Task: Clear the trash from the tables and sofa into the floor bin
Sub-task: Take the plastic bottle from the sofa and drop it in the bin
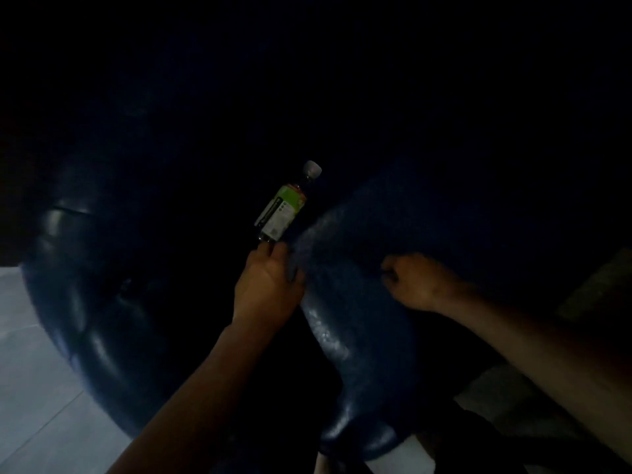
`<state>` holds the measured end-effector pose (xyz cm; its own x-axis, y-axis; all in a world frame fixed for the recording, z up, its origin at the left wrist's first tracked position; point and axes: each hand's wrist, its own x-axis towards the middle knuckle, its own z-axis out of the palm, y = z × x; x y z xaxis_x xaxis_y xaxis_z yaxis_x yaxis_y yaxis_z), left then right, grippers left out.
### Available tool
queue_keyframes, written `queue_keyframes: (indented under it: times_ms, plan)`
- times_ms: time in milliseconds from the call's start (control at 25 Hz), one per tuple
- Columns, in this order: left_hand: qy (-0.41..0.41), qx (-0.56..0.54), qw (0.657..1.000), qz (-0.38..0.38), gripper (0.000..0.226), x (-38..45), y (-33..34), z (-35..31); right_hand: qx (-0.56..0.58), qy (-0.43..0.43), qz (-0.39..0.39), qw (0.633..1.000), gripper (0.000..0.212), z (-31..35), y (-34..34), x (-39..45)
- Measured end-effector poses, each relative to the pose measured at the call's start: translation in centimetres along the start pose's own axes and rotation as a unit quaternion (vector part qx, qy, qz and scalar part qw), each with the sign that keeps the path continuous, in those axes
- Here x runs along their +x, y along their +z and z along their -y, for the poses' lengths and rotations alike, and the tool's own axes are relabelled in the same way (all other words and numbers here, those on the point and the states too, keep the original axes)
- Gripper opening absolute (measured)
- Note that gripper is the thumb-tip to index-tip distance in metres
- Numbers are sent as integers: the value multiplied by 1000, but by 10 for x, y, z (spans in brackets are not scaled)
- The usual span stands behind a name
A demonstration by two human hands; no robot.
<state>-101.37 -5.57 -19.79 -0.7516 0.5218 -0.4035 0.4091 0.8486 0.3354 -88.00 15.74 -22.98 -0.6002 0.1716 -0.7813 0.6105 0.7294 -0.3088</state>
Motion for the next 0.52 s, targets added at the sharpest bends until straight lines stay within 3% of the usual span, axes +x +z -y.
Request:
queue_keyframes:
  times_ms: [120, 240, 400, 520]
  plan:
    - [3, 61, 997, -47, 66, 62, 3, 2, -55, -4, -78, 995, 59, -20, -9, 54]
    - [-42, 66, 997, -11, 87, 113, 11, 5, -79, -3, -82, 993, 83, -34, -4, 90]
    - [-50, 80, 993, 69, 105, 151, 39, 0, -80, 14, -39, 996, 84, -51, 18, 111]
    - [-55, 90, 992, 68, 98, 163, 58, -5, -76, 12, -63, 995, 85, -55, 35, 114]
